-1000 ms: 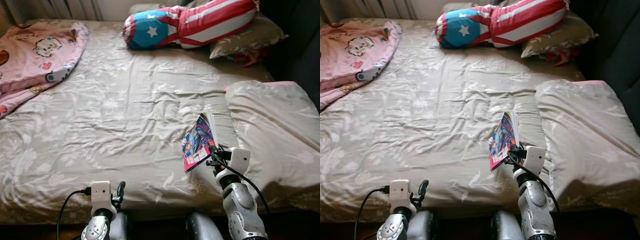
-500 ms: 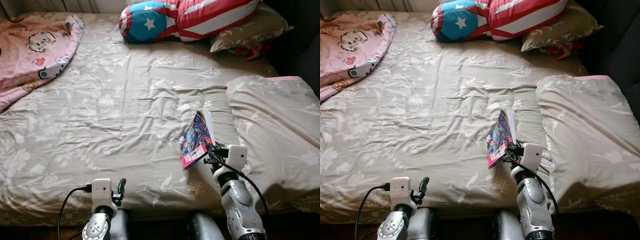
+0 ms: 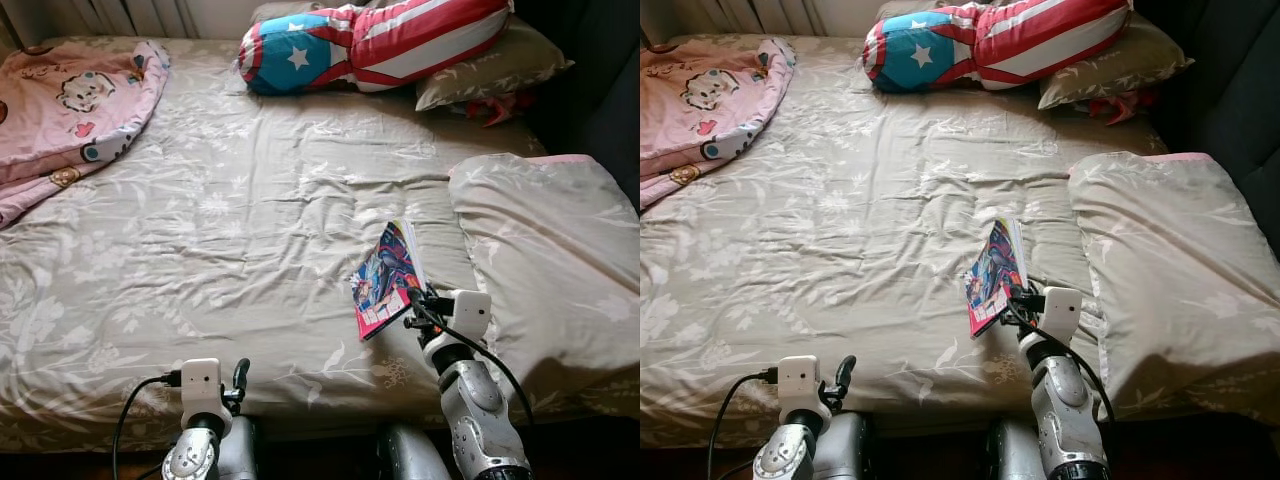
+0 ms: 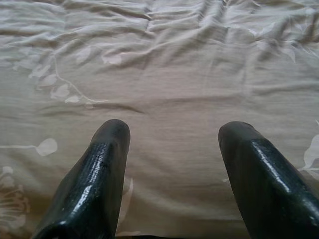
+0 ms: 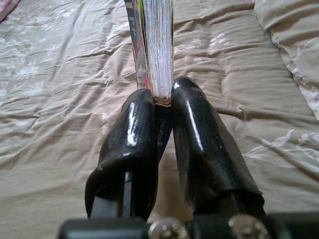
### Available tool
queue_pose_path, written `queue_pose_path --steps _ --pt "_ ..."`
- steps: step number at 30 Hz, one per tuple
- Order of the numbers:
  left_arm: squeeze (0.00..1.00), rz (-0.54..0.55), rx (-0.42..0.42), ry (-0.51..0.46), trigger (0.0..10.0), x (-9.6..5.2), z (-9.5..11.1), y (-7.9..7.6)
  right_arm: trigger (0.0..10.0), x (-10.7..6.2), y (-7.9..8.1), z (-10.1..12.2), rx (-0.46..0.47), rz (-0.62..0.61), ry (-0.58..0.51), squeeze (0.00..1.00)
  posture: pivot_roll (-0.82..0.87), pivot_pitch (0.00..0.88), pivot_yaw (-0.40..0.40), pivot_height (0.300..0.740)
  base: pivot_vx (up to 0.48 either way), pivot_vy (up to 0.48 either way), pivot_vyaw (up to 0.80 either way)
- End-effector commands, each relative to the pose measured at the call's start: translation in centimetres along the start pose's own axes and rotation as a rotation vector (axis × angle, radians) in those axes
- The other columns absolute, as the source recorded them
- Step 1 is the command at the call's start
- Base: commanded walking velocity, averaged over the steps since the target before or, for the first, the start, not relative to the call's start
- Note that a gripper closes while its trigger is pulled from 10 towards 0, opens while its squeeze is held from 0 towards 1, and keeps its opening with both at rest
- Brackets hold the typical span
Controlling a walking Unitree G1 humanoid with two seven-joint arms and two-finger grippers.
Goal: Clean up the room
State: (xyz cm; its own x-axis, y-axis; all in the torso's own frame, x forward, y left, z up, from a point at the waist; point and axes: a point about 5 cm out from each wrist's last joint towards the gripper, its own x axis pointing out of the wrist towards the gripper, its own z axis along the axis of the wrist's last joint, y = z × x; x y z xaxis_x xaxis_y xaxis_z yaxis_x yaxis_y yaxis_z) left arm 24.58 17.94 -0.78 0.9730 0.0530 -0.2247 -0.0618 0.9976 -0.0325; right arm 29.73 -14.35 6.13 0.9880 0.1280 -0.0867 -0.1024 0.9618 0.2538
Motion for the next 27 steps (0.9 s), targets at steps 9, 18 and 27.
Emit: queue_pose_path --steps 9,18,27 --pt "0.00 0.007 -0.001 0.042 10.0 -0.6 -0.9 0.1 10.0 0.0 -0.1 0.3 0.000 0.000 -0.020 0.00 -0.04 0.204 -0.043 0.635 0.000 0.000 0.00" --pt "0.00 0.001 0.033 0.034 10.0 -0.4 -0.5 0.6 10.0 2.7 -0.1 3.8 -0.197 0.072 -0.142 0.00 -0.02 0.215 -0.016 0.635 0.000 0.000 0.00" --pt "0.00 0.004 0.032 0.032 10.0 -0.3 -0.5 0.6 10.0 2.5 -0.1 2.6 -0.180 0.066 -0.122 0.00 -0.02 0.215 -0.020 0.635 0.000 0.000 0.00"
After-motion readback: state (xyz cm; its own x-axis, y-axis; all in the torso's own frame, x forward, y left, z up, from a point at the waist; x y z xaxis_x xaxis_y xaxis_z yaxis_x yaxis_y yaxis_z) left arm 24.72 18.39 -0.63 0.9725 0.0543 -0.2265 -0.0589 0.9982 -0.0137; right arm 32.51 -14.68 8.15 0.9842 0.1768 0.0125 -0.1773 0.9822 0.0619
